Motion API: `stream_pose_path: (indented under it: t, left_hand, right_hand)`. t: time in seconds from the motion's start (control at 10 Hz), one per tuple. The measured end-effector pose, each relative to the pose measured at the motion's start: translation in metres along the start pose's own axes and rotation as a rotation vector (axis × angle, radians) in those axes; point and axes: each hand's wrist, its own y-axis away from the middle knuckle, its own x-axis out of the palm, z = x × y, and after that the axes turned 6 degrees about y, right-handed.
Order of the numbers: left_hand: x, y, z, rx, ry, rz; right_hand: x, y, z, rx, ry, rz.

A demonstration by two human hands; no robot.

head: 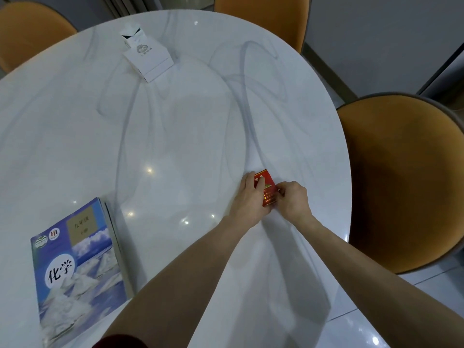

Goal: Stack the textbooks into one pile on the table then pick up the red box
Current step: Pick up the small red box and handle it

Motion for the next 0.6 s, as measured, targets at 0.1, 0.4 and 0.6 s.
stream_pose_path:
  t: [0.1,0.4,0.6]
  left_hand:
    - [0.002,0.001,-0.001,0.005,-0.029,-0.006]
    - [-0.003,0.007,-0.003,-0.014,-0.022,0.043]
    - [-0.023,0.024,-0.003,0.011,0.017,-0.096]
  right_hand:
    - [0.000,0.001,-0.001,0.000,0.020,0.006]
    - [-0.002,0.003,0.001,-0.016,0.065,-0.013]
    - [-0.015,0.016,0.008,-0.060,0.173,-0.049]
